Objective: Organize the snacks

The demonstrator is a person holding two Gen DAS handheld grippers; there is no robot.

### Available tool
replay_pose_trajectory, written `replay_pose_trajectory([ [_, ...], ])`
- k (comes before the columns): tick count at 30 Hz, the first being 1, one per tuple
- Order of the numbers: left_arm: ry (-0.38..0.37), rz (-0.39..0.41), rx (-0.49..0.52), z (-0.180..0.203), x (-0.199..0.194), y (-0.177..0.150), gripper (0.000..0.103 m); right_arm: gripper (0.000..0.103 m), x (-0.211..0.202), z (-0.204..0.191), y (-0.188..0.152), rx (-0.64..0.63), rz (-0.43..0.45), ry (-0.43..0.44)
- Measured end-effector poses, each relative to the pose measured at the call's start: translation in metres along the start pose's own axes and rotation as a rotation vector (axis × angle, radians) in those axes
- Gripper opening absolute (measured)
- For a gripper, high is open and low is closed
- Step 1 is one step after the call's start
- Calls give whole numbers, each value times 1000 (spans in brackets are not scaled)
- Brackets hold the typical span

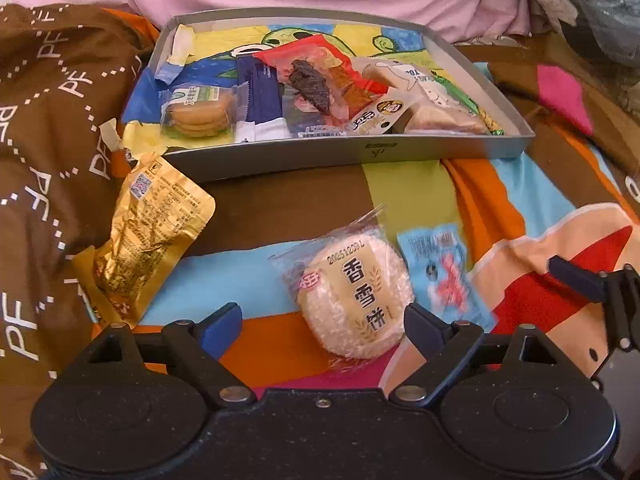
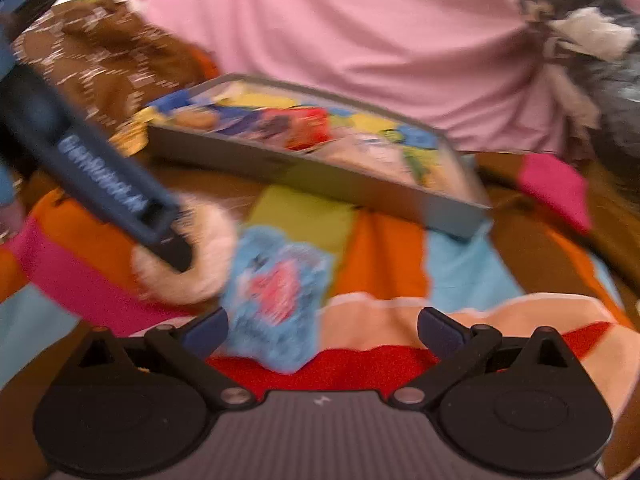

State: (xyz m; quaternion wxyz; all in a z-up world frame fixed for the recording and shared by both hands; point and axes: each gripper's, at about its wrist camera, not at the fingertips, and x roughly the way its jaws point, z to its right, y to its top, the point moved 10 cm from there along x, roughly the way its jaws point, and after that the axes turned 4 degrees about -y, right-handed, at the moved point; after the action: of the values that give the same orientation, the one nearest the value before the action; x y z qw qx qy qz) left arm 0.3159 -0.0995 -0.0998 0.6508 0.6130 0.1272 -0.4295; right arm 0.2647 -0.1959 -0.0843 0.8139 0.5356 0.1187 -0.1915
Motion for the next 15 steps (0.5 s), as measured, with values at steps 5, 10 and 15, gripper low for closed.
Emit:
replay_pose_trajectory([
  [5,9,-6,-36,-6,6,-2,80,103,0,22,5,37,24,-44],
  [10,11,3,-62,-7,7,0,79,103,-3,4,6,-28,49,46],
  [15,-27,16,-93,-5,6,6,73,95,-5,-13,7,-29,54,180],
])
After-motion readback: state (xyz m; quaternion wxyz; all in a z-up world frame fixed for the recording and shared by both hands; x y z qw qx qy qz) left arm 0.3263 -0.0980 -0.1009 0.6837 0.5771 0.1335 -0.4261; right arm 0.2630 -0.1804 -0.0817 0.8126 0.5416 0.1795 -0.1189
